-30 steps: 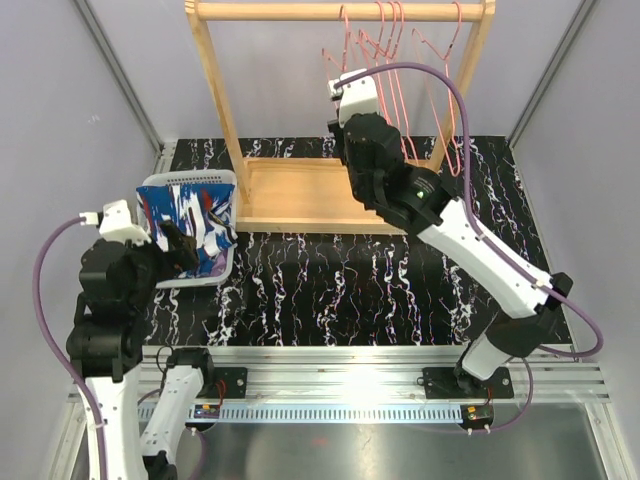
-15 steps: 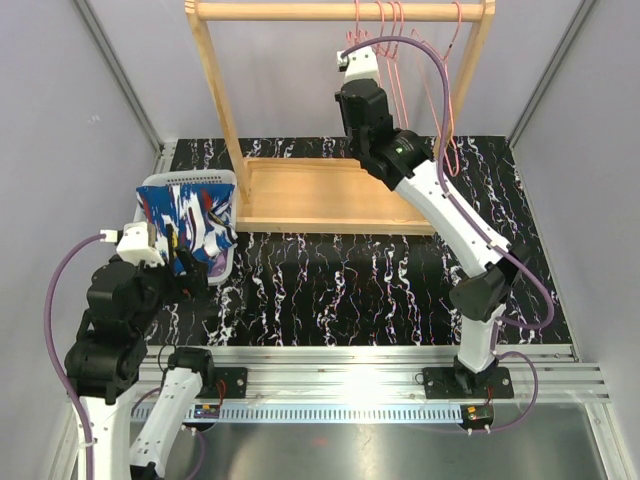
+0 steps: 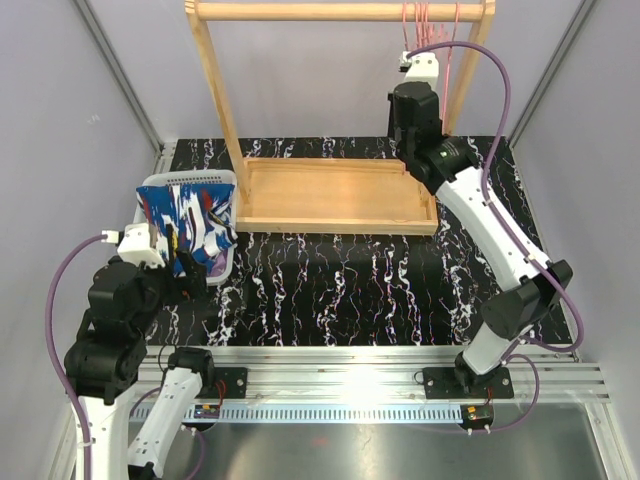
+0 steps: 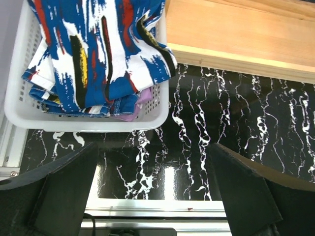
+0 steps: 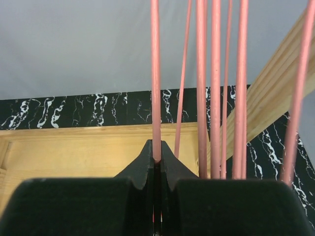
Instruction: Remove the trousers from the hanger
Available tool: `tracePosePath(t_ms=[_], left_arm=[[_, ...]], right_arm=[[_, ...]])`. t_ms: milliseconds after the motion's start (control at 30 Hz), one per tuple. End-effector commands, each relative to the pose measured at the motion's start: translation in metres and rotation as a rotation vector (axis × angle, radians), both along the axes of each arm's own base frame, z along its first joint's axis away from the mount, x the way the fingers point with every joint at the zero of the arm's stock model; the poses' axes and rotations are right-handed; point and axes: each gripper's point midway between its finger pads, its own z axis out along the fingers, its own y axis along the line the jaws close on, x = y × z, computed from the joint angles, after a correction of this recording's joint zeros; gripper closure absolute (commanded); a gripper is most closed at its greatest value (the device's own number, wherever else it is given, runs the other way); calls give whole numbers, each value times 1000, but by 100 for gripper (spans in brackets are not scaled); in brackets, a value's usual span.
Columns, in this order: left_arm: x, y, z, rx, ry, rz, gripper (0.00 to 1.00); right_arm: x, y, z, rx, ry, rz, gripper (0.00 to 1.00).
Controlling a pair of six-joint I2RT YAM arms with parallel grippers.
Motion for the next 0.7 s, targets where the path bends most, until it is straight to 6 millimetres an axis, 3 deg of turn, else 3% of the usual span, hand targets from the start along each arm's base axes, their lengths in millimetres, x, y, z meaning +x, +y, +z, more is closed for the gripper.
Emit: tracePosePath(t_ms=[0,133,200,267,333,433,633,667], left_arm=[[-3,12,12,34,-41,53,1],[-9,22,18,46,-72,104,1],[-8,21,17,46,-67,98,1],[-7,20,16,46,-65,94,1],[-8,23,19,54,-77,104,1],[-9,26,21,67,-79,113,1],[-6,32,23,84,-94,145,1],[-5,36,23,92,-99,166,1]], right_arm=[[-8,-12,-14,43,48,-2,100],[-16,-17,-11,72,40,14,100],[-19,-10,-10,84,50,59,100],[-24,-3,-7,104,57,102,87],[-32,1,1,128,47,148,69],[-45,0,16,162,17,176,55],[-81,-1,45,191,-9,266,38],[-88,-2,46,183,-1,282,26]])
